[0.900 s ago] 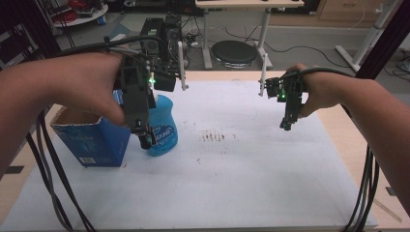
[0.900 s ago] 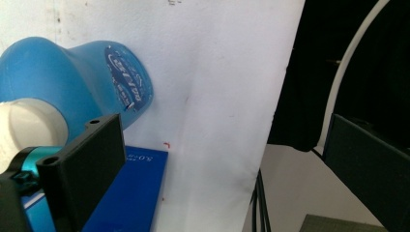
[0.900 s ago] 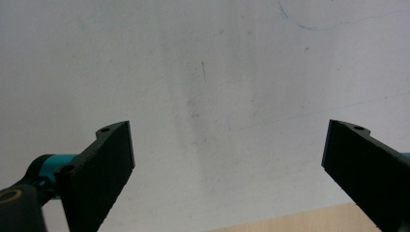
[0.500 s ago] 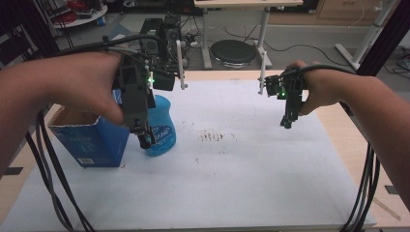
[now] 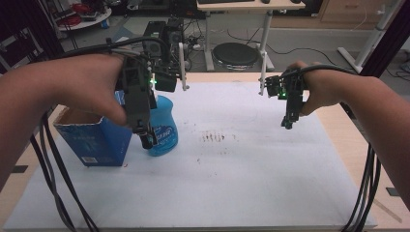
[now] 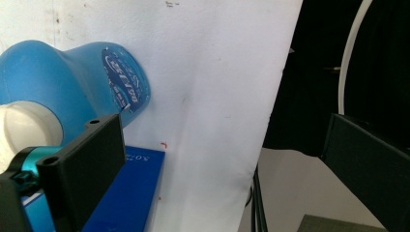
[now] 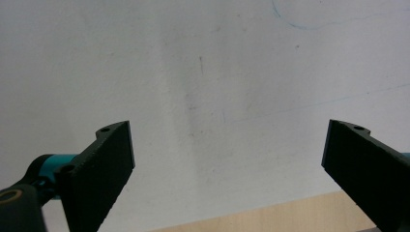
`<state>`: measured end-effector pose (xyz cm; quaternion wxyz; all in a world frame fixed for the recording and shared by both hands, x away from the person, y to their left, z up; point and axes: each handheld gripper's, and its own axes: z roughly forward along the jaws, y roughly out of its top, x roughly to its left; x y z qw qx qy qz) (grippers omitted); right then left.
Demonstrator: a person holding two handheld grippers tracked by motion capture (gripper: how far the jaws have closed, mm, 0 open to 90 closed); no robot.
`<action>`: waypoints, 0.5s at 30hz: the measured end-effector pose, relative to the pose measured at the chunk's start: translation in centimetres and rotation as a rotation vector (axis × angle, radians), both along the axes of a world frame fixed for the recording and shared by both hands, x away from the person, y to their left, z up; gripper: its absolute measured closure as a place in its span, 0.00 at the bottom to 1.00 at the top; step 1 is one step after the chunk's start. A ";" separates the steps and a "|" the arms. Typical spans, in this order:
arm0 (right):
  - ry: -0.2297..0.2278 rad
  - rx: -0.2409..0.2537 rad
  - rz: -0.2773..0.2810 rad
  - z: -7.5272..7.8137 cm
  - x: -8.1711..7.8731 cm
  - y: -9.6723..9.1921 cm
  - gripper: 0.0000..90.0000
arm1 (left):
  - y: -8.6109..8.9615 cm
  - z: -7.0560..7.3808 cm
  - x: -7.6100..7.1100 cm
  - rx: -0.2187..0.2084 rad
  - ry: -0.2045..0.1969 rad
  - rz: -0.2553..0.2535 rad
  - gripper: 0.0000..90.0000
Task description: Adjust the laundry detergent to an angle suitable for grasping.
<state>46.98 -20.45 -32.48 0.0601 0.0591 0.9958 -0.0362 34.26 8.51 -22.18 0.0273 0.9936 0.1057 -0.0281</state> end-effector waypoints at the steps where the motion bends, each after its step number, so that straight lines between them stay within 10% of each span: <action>1: -0.001 -0.006 -0.003 -0.1 0.1 0.0 0.04 | 0.0 0.0 0.1 0.000 0.000 -0.003 0.02; 15: 0.004 0.009 0.003 -0.3 0.7 -0.4 0.04 | -0.1 -0.5 0.7 -0.001 0.012 0.003 0.02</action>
